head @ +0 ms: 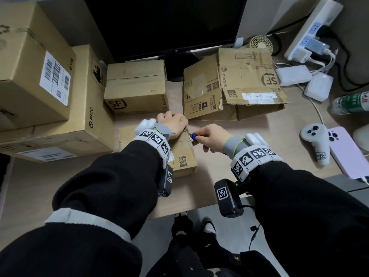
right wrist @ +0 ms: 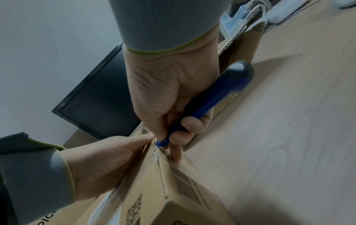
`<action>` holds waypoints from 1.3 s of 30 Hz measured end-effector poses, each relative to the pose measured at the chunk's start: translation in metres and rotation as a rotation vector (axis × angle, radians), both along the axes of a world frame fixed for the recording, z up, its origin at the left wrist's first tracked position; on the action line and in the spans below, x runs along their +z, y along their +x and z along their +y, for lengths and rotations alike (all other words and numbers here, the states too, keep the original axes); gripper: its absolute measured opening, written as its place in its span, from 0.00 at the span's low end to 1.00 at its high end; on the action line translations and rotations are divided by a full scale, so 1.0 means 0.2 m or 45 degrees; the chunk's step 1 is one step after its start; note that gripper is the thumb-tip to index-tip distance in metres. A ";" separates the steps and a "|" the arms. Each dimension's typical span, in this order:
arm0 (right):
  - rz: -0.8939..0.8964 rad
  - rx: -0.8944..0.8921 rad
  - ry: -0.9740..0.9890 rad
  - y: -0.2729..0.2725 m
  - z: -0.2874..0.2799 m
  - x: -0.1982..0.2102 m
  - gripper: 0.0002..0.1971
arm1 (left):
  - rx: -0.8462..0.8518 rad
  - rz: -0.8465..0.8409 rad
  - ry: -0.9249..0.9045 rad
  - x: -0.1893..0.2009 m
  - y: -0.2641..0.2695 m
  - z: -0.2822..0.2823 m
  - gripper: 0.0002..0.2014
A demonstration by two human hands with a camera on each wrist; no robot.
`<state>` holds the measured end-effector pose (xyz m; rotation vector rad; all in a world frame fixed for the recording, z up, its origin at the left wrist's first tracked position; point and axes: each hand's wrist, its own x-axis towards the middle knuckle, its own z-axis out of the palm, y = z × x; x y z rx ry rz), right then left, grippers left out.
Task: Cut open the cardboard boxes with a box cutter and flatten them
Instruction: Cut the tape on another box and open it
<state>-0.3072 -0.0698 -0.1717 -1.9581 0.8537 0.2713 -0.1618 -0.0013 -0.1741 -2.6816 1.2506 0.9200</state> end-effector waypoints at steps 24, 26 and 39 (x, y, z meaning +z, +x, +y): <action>-0.075 -0.081 0.209 -0.10 0.06 -0.01 0.14 | -0.084 -0.044 0.027 0.07 -0.05 0.02 0.21; -0.011 -0.022 0.210 -0.13 0.07 -0.01 0.14 | -0.067 -0.050 0.013 0.05 -0.05 0.02 0.21; 0.109 -0.013 0.287 -0.21 0.11 0.03 0.11 | -0.059 -0.005 -0.087 0.03 -0.04 0.03 0.20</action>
